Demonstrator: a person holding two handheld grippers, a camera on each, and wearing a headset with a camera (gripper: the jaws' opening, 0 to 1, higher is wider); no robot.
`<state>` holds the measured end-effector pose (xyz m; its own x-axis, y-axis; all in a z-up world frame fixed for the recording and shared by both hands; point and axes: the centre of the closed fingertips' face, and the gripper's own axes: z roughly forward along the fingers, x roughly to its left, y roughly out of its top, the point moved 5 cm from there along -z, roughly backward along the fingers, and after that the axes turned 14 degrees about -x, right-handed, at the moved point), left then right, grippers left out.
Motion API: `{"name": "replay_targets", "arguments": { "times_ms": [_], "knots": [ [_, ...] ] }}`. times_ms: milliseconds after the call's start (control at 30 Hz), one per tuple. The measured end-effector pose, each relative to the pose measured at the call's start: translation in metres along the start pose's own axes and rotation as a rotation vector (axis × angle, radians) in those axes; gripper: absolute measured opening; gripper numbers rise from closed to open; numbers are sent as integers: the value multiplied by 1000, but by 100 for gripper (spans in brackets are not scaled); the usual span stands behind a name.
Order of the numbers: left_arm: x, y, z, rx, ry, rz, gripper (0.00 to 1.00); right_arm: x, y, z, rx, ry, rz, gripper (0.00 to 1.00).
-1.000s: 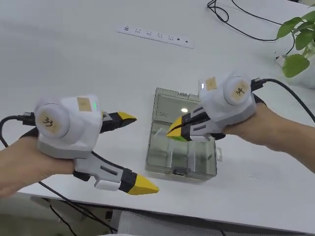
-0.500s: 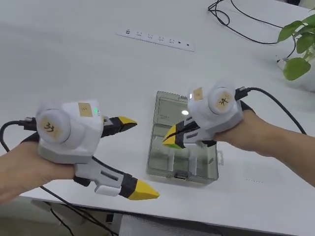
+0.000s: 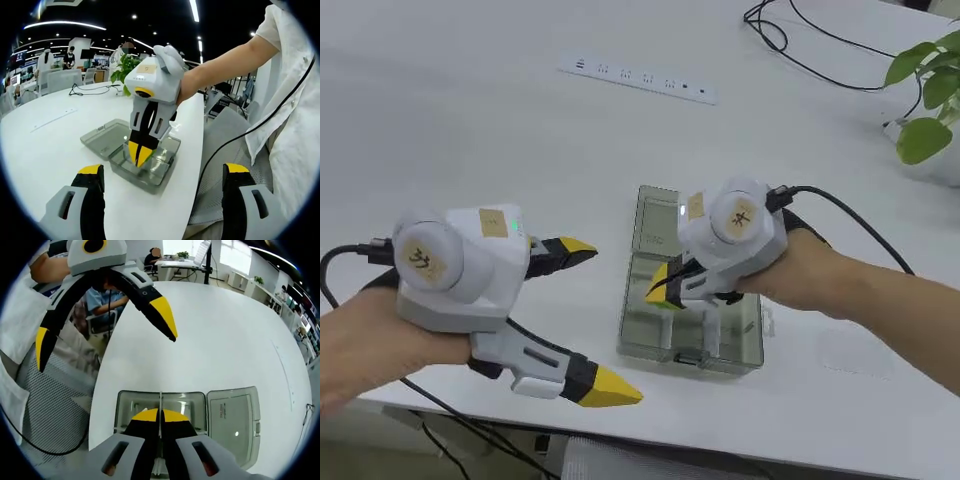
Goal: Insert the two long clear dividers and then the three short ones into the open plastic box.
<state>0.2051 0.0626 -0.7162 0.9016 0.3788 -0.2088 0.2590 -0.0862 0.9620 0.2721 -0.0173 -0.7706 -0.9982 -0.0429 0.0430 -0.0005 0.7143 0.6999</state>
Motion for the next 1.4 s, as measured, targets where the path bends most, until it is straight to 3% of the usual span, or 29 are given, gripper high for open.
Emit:
{"name": "replay_targets", "arguments": {
  "times_ms": [300,733,1000,1400],
  "knots": [
    [1,1,0,-9,5,-5,100,0,-3,3,45,2,-16,2],
    [1,0,-1,-4,6,-4,100,0,-3,1,29,-14,11,3],
    [0,2,-1,-6,8,-3,100,-1,6,-16,-43,-50,63,10],
    [-3,3,-3,-4,9,-1,100,5,20,-57,-174,-107,123,23]
  ]
}}
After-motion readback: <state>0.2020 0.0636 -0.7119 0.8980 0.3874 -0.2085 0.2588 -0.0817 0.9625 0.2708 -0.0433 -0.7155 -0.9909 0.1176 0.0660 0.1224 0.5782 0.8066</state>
